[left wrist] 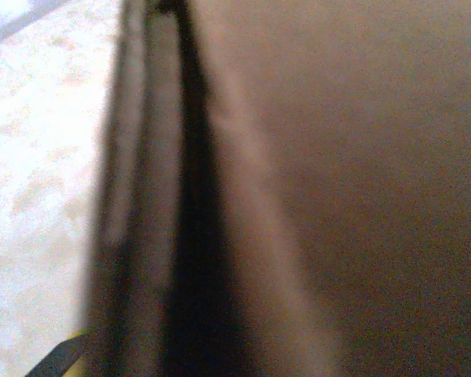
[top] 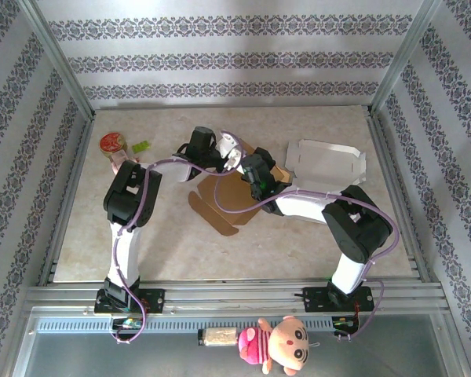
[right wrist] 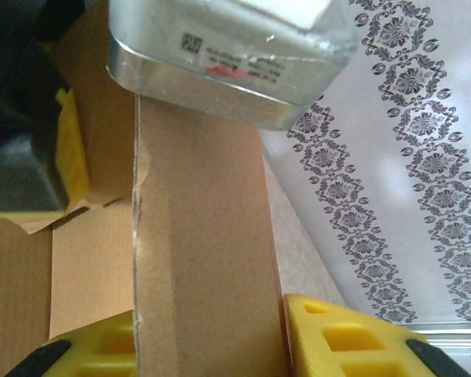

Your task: Fold the paper box

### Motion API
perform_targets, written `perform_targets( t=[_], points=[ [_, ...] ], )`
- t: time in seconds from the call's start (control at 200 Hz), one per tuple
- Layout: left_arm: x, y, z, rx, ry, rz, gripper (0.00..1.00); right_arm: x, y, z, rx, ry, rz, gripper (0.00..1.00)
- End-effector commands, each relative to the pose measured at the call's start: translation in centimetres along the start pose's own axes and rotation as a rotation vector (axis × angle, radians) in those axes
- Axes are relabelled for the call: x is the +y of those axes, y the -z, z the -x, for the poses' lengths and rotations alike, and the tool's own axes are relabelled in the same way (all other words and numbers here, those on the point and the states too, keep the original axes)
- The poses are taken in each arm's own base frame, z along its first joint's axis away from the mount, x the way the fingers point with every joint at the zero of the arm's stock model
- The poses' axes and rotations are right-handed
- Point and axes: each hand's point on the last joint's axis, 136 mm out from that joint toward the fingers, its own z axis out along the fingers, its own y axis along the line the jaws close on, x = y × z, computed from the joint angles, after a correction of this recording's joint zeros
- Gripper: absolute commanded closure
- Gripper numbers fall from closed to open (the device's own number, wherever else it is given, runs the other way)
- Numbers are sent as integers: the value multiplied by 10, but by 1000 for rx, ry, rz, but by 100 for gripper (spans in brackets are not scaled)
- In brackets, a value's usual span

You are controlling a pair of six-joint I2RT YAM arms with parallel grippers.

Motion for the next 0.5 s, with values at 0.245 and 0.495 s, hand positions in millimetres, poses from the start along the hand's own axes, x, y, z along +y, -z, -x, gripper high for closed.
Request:
perform_targets(
  t=[0.245, 0.495],
  points=[
    [10, 0, 8, -16, 34, 94, 100, 29, 23, -3, -2, -35, 139, 41],
    [6, 6, -5, 5, 2, 106, 100, -4, 93, 31, -133, -439, 398, 6]
  ],
)
